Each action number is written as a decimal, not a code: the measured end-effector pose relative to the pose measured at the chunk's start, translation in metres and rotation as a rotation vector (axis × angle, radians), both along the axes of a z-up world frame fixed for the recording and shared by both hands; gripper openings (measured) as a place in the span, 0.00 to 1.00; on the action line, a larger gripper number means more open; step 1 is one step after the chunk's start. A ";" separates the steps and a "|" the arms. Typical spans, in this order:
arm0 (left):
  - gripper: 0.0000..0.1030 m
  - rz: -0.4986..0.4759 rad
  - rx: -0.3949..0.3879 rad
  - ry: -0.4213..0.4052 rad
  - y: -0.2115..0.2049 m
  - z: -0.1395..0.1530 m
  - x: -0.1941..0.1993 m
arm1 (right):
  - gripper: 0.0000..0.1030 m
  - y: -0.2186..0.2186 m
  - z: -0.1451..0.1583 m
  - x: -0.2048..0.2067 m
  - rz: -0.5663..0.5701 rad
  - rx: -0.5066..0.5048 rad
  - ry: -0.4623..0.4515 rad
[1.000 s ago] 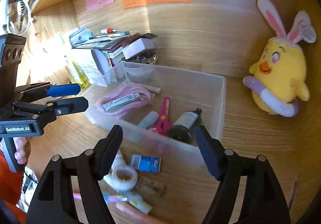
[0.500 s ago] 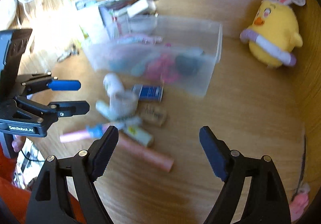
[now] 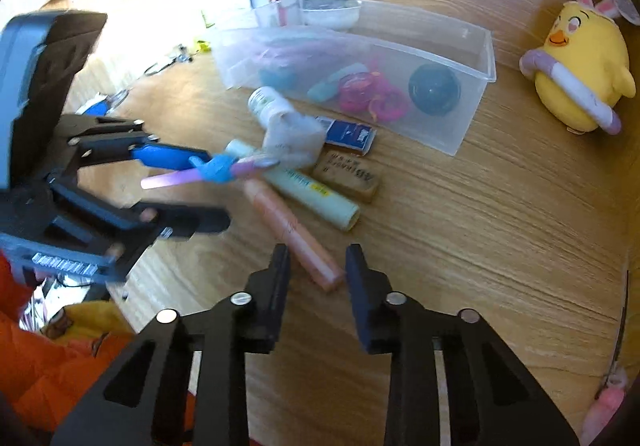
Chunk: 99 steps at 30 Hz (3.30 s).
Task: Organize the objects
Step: 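Grasp the peach lip gloss tube with the right gripper while the left grasps the pink pen, then carry and drop the lip gloss into the box with the right gripper while the left drops the pen in, then grasp the pale green tube with the right gripper while the left grasps the white pill bottle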
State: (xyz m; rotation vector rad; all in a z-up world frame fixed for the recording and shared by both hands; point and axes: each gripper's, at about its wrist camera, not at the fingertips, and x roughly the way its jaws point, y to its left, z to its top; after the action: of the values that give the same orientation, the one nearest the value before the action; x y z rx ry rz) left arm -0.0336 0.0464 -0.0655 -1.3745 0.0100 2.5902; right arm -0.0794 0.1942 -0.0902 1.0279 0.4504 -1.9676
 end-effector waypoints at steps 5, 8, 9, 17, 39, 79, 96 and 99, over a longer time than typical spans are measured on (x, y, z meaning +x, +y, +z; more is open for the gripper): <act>0.28 -0.007 0.019 0.006 -0.001 0.001 0.004 | 0.20 0.005 -0.001 0.012 0.072 -0.001 -0.038; 0.19 0.003 0.027 0.012 -0.003 0.001 0.008 | 0.20 -0.002 -0.002 0.015 0.095 0.003 -0.031; 0.17 0.006 0.027 0.014 -0.003 0.001 0.008 | 0.20 -0.007 -0.004 0.014 0.094 0.006 -0.027; 0.17 -0.006 0.045 0.030 0.000 0.000 0.004 | 0.18 -0.025 -0.009 0.017 0.100 -0.004 0.038; 0.10 0.021 0.166 0.176 -0.026 0.064 0.000 | 0.14 0.003 0.060 -0.019 -0.124 -0.225 0.082; 0.10 0.187 0.152 0.188 -0.087 0.069 -0.070 | 0.16 -0.078 0.066 -0.091 -0.124 -0.139 0.024; 0.42 0.178 0.079 0.265 -0.074 0.092 -0.018 | 0.32 -0.054 0.073 -0.023 -0.046 -0.158 0.029; 0.45 0.175 0.063 0.238 -0.071 0.082 -0.011 | 0.32 -0.057 0.057 -0.012 -0.018 -0.120 -0.006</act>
State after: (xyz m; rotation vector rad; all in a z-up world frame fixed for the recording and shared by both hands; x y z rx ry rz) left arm -0.0446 -0.0247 0.0165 -1.0835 -0.1609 2.8568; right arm -0.0913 0.1376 -0.0330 0.9649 0.3166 -1.9813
